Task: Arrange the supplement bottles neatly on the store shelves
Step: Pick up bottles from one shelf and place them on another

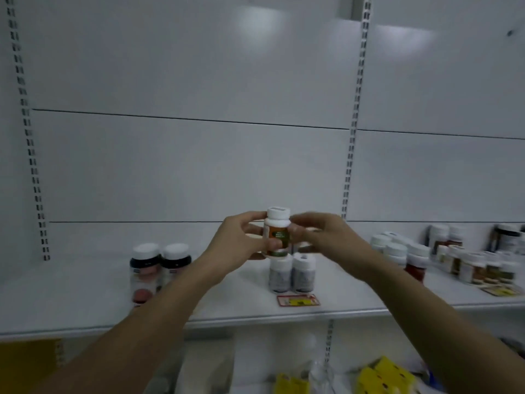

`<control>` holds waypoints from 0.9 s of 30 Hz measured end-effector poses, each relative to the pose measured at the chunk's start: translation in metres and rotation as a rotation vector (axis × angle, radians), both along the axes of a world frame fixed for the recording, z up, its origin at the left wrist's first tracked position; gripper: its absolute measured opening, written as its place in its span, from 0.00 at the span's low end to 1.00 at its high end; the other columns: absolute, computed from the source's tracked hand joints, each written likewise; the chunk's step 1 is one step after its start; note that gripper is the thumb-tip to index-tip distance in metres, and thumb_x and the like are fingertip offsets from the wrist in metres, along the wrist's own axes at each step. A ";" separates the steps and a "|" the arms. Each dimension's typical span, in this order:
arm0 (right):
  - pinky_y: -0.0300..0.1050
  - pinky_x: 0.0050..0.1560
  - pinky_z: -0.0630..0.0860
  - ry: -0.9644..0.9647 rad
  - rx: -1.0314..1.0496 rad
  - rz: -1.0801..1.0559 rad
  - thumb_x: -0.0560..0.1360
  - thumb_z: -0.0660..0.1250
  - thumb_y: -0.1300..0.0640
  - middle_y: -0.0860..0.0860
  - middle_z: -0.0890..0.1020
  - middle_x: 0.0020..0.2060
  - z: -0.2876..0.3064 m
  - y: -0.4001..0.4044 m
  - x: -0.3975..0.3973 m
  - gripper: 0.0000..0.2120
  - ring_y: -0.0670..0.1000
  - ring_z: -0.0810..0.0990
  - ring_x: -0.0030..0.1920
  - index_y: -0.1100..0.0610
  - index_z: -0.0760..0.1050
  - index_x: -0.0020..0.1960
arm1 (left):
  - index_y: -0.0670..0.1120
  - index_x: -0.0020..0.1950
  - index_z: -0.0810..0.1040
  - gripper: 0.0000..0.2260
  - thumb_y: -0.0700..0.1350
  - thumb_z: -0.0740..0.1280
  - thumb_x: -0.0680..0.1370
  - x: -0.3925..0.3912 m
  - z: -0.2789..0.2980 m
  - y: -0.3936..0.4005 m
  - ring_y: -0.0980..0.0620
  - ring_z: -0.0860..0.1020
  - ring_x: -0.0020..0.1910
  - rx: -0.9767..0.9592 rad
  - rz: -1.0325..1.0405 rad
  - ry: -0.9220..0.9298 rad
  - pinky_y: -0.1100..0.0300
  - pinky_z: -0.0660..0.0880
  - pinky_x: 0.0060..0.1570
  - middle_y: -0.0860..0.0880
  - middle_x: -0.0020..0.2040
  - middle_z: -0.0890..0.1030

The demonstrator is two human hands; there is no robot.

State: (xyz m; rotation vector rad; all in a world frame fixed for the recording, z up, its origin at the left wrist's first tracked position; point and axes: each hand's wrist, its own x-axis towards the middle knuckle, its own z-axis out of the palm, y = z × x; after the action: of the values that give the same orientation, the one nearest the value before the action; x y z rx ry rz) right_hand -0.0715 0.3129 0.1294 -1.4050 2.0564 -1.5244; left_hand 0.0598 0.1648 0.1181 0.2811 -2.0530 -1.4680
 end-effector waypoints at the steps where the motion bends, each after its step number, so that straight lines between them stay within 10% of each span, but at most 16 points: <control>1: 0.46 0.52 0.82 0.068 -0.003 -0.055 0.77 0.68 0.51 0.49 0.83 0.55 0.006 0.016 -0.006 0.18 0.47 0.83 0.52 0.54 0.76 0.65 | 0.52 0.64 0.77 0.26 0.37 0.77 0.69 -0.009 -0.004 0.017 0.52 0.84 0.47 -0.033 -0.002 -0.022 0.55 0.83 0.46 0.49 0.50 0.84; 5: 0.41 0.44 0.83 0.291 0.065 -0.155 0.76 0.70 0.51 0.48 0.82 0.54 0.014 0.083 -0.032 0.18 0.46 0.83 0.48 0.55 0.77 0.64 | 0.54 0.62 0.78 0.24 0.38 0.76 0.70 -0.047 -0.011 0.091 0.63 0.82 0.43 -0.095 -0.063 -0.031 0.71 0.77 0.35 0.55 0.48 0.83; 11: 0.41 0.48 0.80 0.307 0.126 -0.286 0.76 0.69 0.52 0.50 0.82 0.54 0.000 0.187 -0.083 0.17 0.46 0.81 0.49 0.56 0.78 0.63 | 0.51 0.65 0.78 0.27 0.36 0.78 0.67 -0.115 -0.029 0.180 0.51 0.84 0.49 -0.066 -0.167 -0.073 0.54 0.83 0.45 0.47 0.51 0.84; 27: 0.46 0.46 0.82 0.148 0.170 -0.652 0.75 0.71 0.52 0.46 0.81 0.48 -0.037 0.339 -0.274 0.17 0.46 0.82 0.46 0.57 0.77 0.62 | 0.50 0.68 0.74 0.19 0.51 0.66 0.78 -0.345 -0.089 0.293 0.52 0.78 0.56 -0.418 -0.187 -0.306 0.57 0.76 0.56 0.51 0.62 0.79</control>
State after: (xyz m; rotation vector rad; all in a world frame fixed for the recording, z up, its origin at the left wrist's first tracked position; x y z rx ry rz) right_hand -0.3454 0.6514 0.0927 -0.8402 2.8432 -1.4188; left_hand -0.2851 0.4579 0.0287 0.1524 -2.6340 -1.1072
